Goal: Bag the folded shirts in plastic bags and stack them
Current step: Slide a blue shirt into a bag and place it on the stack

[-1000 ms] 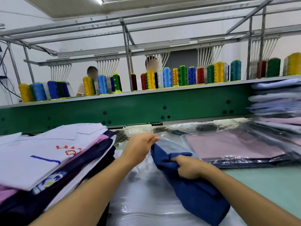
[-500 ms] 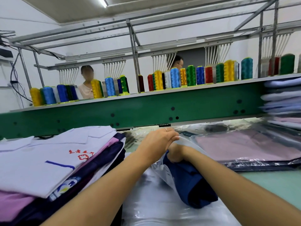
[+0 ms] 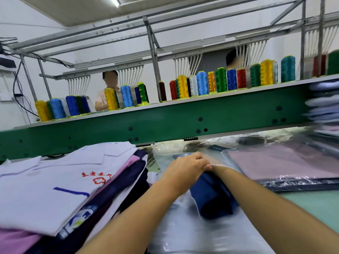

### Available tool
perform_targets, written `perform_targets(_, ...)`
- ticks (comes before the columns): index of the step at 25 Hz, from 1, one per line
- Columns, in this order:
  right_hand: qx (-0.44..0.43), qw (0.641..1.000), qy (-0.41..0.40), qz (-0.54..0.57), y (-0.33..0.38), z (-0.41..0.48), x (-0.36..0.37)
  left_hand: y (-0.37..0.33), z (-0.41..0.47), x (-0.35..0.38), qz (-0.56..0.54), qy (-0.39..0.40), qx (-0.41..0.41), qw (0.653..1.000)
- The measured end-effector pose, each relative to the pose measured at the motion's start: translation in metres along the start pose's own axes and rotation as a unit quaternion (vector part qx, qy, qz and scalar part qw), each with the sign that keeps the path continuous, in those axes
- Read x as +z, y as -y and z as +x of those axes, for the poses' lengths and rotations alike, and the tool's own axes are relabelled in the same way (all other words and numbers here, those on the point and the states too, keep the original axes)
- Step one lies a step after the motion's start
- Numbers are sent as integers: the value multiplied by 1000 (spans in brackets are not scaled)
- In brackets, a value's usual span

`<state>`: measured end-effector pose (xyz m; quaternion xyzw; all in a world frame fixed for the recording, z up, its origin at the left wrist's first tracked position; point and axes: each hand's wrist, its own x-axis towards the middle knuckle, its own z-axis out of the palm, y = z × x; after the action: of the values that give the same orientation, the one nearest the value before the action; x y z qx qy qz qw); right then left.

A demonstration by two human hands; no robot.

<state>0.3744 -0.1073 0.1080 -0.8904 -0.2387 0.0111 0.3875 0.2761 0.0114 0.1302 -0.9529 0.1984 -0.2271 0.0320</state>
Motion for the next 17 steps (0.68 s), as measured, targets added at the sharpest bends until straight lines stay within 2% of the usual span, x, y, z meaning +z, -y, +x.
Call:
perform_targets(2,15,999,23,-42,-16,0,0,2,-3,4,15,18,-8,1000)
perform_targets(5,79,993,3,-84,-45,-1,6,4,-7,8,7,35,-21,999)
perform_targets(8,104,982,0,-160,-62,-4,3,4,-8,8,8,44,-33,998)
perform_targets(11,51,968,62,-236,-56,-18,7,0,-12,9,6,44,-38,998)
perform_targets(13,1,950,-11,-311,-43,-24,26,-2,-16,10,8,46,-39,998)
perform_targets(14,-14,947,-42,-318,-33,-29,34,-4,-17,12,11,51,-42,998)
perform_targets(15,-20,957,-37,-287,-26,-32,39,-6,-18,13,13,58,-46,997)
perform_targets(17,-54,966,76,-241,-17,-33,40,-10,-17,14,11,69,-56,996)
